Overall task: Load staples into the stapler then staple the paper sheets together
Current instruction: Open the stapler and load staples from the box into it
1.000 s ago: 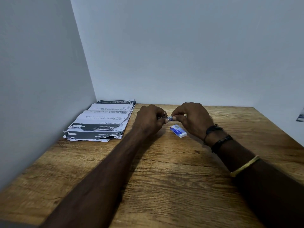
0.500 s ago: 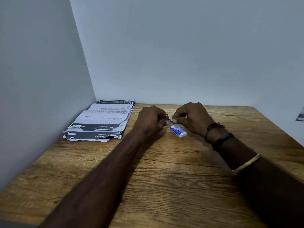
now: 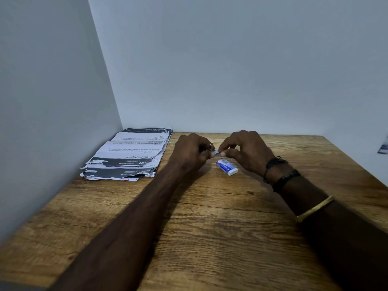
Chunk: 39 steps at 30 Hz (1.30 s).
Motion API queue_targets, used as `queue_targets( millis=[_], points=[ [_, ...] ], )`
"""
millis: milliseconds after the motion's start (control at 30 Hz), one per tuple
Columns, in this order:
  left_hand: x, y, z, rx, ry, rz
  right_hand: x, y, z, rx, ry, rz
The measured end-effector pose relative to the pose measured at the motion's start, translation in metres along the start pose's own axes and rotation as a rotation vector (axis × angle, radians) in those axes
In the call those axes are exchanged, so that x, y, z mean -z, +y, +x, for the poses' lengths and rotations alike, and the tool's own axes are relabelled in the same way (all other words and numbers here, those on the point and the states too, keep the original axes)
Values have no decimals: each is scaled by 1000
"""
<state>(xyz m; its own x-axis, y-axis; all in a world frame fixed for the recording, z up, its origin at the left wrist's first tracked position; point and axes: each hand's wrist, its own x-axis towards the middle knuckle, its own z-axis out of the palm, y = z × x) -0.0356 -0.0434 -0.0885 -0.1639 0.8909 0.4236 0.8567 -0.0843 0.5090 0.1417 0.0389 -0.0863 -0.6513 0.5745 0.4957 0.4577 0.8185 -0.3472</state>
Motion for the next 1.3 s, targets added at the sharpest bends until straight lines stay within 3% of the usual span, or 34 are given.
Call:
queue_targets(
  millis=[300, 467, 767, 967, 1300],
  points=[
    [4, -7, 1, 49, 53, -42, 8, 9, -6, 31, 75, -99],
    [3, -9, 1, 59, 56, -81, 8, 14, -7, -36, 119, -24],
    [-8, -10, 2, -51, -27, 44, 7, 14, -5, -31, 161, 4],
    [-6, -11, 2, -47, 39, -79, 5, 12, -5, 4, 164, 3],
    [-5, -9, 3, -61, 76, -46, 5, 11, -4, 36, 194, -15]
  ],
)
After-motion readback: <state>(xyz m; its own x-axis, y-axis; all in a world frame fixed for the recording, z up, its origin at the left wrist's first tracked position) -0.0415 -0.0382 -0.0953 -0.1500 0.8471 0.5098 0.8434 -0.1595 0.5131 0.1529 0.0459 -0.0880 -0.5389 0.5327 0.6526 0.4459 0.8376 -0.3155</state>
